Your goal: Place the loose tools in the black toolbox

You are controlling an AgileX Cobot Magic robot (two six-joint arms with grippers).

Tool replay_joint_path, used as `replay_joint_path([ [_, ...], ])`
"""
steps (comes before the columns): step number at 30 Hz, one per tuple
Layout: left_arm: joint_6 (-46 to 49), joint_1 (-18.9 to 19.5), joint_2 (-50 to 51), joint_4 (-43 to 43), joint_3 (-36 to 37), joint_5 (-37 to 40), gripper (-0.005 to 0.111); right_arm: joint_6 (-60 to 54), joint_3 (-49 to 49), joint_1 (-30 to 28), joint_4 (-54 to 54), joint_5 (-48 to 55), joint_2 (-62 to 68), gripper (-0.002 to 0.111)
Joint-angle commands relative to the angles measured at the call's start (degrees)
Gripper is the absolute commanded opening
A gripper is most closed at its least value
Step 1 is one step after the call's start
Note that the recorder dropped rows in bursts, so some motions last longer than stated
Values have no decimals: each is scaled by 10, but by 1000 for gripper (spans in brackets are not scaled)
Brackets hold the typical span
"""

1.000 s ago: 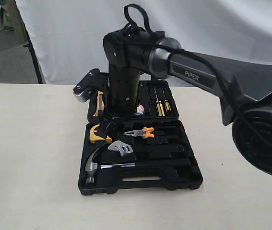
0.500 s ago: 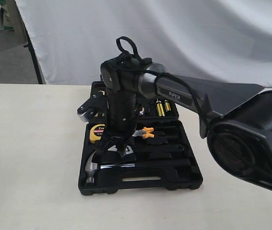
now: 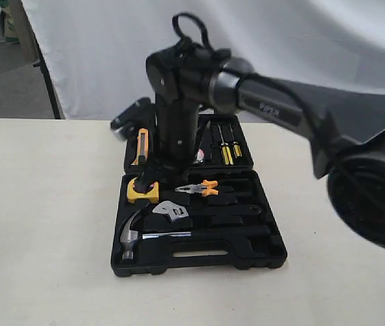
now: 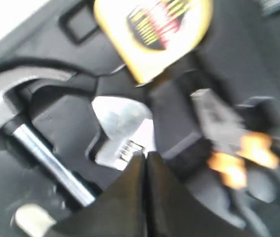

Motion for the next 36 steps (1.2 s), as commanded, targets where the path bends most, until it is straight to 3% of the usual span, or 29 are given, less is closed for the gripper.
replay_joint_path([
  [1,-3,15,-2,3,-2,-4,1,9,1,-25,-2,2,-63,0],
  [9,-3,15,-2,3,-2,-4,1,5,147,-105,47,-3,-129,0],
  [15,-3,15,-2,3,-2,-4,1,8,328,-161,60,-144,-161,0],
  [20,-3,15,-2,3,-2,-4,1,34,407,-194,56,-214,-192,0],
  [30,-3,15,-2,3,-2,-4,1,148,432,-199,56,-233,-341,0],
  [36,-3,15,-2,3,-2,-4,1,163,531,-179,78,-292,-452,0],
])
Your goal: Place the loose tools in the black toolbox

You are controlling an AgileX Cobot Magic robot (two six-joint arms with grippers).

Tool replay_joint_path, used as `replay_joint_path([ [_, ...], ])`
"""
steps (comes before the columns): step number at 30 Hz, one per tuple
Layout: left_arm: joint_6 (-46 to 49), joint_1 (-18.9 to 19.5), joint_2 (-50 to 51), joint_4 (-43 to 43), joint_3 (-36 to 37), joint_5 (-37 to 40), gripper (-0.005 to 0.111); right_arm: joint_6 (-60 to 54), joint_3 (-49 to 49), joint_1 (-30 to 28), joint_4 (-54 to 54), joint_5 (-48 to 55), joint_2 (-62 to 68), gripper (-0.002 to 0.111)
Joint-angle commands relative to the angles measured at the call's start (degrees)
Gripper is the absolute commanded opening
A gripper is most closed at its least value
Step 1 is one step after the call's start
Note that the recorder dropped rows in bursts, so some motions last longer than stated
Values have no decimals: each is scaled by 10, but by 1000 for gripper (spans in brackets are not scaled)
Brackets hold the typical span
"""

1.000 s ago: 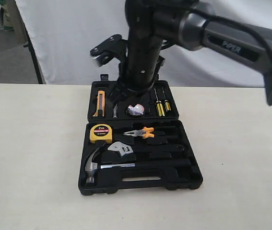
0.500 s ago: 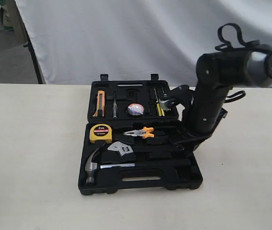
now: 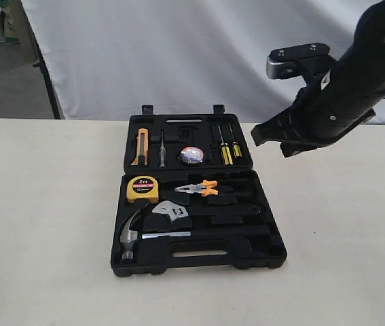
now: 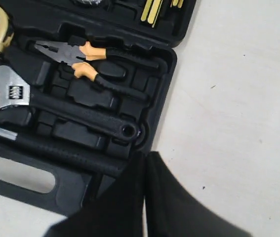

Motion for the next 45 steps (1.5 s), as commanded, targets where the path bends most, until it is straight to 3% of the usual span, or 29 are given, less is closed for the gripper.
replay_joint_path([
  [1,-3,15,-2,3,-2,-4,1,16,98,20,28,-75,-86,0],
  [5,-3,15,-2,3,-2,-4,1,16,234,60,60,-216,-162,0],
  [9,-3,15,-2,3,-2,-4,1,21,387,110,88,-419,-228,0],
  [12,-3,15,-2,3,-2,-4,1,21,459,135,88,-490,-277,0],
  [25,-3,15,-2,3,-2,-4,1,38,553,142,88,-347,-627,0],
  [28,-3,15,-2,3,-2,-4,1,38,605,142,91,-366,-689,0],
  [35,-3,15,-2,3,-2,-4,1,35,739,142,91,-545,-789,0],
  [37,-3,15,-2,3,-2,-4,1,34,739,143,91,-499,-808,0],
  [45,-3,15,-2,3,-2,-4,1,38,739,144,91,-500,-827,0],
])
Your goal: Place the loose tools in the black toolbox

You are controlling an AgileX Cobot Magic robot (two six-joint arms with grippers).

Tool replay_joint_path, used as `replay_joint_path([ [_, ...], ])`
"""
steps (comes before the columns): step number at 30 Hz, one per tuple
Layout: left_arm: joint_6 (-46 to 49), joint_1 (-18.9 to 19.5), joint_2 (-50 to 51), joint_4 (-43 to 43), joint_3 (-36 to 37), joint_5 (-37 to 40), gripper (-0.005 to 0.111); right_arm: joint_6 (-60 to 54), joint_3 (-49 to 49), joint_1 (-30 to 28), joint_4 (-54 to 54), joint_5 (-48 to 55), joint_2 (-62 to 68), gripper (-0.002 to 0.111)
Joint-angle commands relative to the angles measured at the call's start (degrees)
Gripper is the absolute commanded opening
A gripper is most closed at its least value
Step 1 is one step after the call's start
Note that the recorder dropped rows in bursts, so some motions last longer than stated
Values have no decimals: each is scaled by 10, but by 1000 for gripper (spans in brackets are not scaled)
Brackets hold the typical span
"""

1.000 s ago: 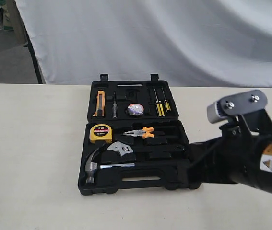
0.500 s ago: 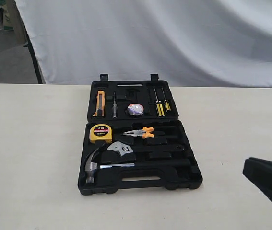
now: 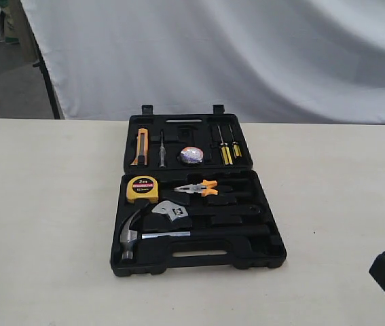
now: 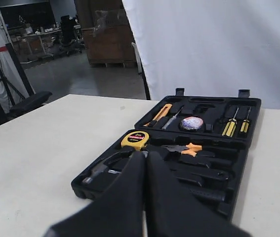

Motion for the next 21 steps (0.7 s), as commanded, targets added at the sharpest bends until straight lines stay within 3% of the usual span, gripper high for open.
replay_joint_path([
  [1,-3,15,-2,3,-2,-4,1,2,2,2,1,-6,-4,0],
  [5,-3,15,-2,3,-2,-4,1,-9,2,-25,1,41,-25,0],
  [11,-3,15,-2,3,-2,-4,1,-26,2,-198,1,132,-101,0],
  [17,-3,15,-2,3,-2,-4,1,-30,2,-324,-1,191,-119,0],
  [21,-3,15,-2,3,-2,-4,1,-28,2,-344,-1,196,-119,0],
])
